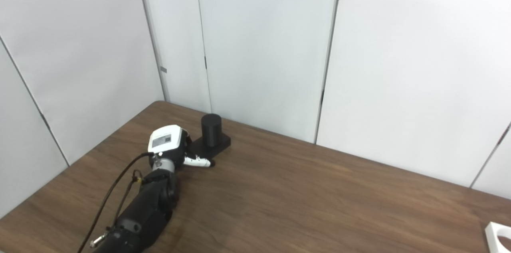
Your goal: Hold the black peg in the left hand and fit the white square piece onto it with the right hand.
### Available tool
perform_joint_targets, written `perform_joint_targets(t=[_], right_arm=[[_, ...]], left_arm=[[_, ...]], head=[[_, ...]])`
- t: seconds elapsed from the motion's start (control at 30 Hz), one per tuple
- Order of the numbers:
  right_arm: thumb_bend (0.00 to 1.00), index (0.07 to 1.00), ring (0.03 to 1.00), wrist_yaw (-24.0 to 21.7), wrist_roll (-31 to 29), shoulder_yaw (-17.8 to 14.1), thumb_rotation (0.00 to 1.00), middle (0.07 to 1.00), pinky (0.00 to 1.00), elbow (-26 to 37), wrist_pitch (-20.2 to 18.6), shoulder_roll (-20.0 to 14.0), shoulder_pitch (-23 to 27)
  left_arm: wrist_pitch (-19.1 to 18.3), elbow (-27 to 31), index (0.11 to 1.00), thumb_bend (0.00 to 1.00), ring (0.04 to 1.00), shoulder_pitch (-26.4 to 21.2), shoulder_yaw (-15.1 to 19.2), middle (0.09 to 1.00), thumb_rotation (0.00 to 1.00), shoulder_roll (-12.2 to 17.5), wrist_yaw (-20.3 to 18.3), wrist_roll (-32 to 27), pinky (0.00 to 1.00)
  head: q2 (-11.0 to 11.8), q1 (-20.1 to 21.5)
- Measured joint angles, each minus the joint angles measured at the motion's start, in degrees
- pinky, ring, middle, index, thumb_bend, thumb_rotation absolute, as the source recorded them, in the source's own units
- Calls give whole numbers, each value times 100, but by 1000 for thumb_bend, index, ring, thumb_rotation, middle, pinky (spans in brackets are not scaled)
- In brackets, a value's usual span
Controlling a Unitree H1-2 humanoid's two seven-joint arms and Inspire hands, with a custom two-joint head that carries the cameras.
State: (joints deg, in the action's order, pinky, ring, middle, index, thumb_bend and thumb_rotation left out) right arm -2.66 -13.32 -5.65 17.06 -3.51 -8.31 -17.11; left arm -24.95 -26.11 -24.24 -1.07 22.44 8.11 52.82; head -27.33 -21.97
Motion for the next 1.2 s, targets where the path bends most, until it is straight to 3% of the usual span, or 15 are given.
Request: perform_joint_targets(t=[0.2,0.33,0.5,0.7,0.87,1.2], right_arm=[[767,887,911,2,9,1,993,905,771,0,-1,2,1],[765,881,907,2,41,10,999,904,754,2,-1,2,6],[773,953,969,-43,23,35,1000,958,883,-11,59,1,2],[656,959,982,-96,14,77,1000,958,935,61,-57,0,-11],[633,945,969,-54,44,140,1000,948,931,240,-269,3,-39],[517,929,945,39,149,196,1000,923,893,362,-323,25,-39]], left_arm=[[-8,99,485,515,845,48,-185,759,52,89,55,-248,809],[-6,530,485,513,838,299,-247,757,52,92,-21,-489,781],[27,1100,486,510,826,620,-337,745,54,117,-191,-685,749],[85,2324,488,503,836,1104,-337,776,61,121,-379,-901,717],[165,3506,489,501,833,1605,-569,778,60,62,-669,-899,706],[513,4720,490,501,842,2417,-1005,788,58,-306,-926,-639,716]], head=[[-26,44],[-97,184],[-193,369],[-343,562],[-475,773],[-852,1301]])
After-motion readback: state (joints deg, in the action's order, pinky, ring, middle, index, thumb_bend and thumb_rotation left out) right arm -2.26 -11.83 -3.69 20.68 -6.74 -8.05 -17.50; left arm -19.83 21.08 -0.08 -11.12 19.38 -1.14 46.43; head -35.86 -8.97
